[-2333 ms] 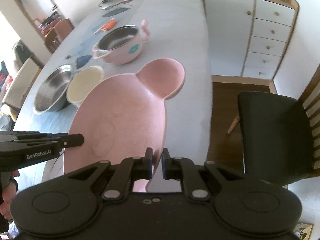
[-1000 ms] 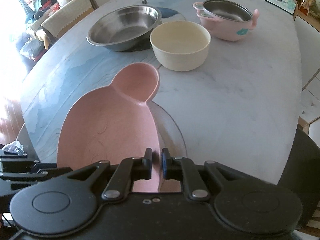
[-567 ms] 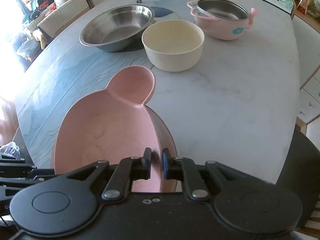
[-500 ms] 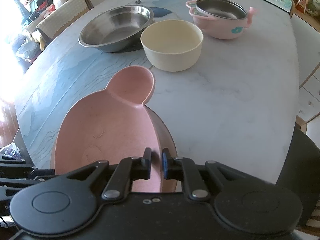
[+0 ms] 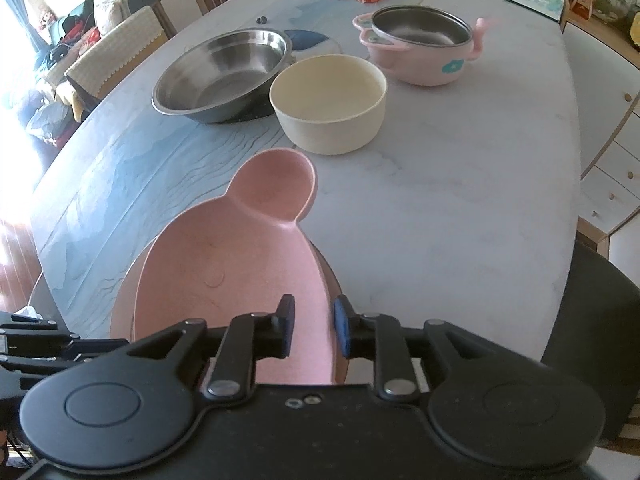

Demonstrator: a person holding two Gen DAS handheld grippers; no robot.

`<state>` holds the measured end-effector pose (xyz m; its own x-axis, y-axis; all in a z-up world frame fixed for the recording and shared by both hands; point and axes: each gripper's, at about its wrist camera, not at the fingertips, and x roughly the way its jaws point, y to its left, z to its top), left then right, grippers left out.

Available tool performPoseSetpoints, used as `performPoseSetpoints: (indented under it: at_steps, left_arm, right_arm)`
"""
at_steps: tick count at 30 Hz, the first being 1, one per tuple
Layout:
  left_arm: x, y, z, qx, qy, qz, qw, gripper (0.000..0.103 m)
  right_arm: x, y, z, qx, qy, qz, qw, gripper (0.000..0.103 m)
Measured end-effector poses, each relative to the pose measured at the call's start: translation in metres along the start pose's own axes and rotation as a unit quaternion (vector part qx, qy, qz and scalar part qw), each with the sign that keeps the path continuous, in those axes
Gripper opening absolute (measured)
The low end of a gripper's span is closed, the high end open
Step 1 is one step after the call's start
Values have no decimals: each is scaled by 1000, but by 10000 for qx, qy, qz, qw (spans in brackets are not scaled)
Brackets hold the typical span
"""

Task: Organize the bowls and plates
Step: 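Lower the pink plate onto the white plates and open both tools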

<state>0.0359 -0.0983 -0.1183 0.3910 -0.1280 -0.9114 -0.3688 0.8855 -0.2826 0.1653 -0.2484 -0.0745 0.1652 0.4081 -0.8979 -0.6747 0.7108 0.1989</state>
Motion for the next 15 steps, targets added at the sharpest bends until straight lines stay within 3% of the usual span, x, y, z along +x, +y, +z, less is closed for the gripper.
performPoseSetpoints:
  at_steps: [11,15]
  left_arm:
    - [-17,-10,0,362,-275,33,9990,16]
    - [-26,-17,-2,521,-459,60,9976,31]
  right_arm:
    - [-26,2,-14,216,-177,269,9992,30]
    - [-36,7,-21,267,-233,329,9988,32]
